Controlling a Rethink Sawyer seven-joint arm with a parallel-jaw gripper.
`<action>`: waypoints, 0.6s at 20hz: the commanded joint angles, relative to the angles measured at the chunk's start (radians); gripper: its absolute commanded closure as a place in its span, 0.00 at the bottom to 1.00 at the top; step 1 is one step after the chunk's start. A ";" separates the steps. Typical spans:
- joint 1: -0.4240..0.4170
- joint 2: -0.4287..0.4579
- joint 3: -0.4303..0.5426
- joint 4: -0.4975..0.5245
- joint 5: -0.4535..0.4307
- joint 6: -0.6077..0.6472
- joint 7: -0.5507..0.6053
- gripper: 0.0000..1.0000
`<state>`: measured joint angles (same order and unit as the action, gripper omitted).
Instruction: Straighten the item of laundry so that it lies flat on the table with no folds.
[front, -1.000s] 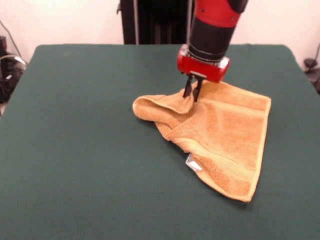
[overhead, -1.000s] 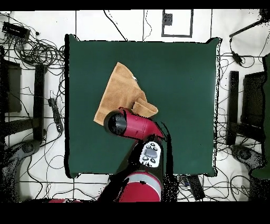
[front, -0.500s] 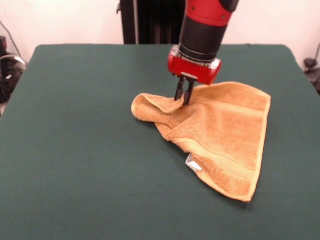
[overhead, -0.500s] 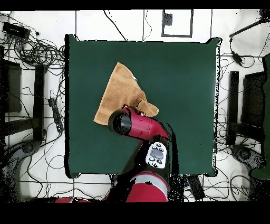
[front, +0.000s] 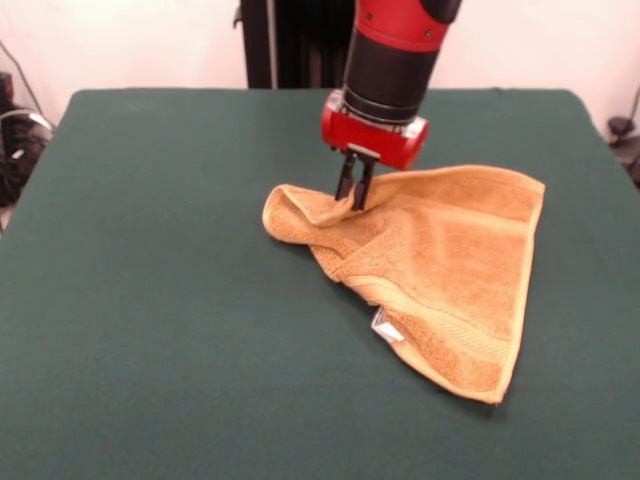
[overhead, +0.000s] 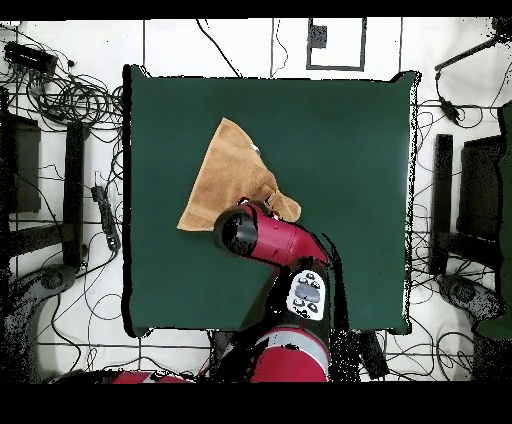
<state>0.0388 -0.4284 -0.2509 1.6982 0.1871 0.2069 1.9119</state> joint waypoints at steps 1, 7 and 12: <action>0.000 0.030 0.101 0.070 0.046 -0.044 0.224 1.00; -0.009 0.025 0.107 0.081 0.042 -0.055 0.222 1.00; -0.006 0.018 0.106 0.089 0.041 -0.057 0.223 1.00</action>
<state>0.0365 -0.4297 -0.2507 1.7070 0.1869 0.2045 1.9119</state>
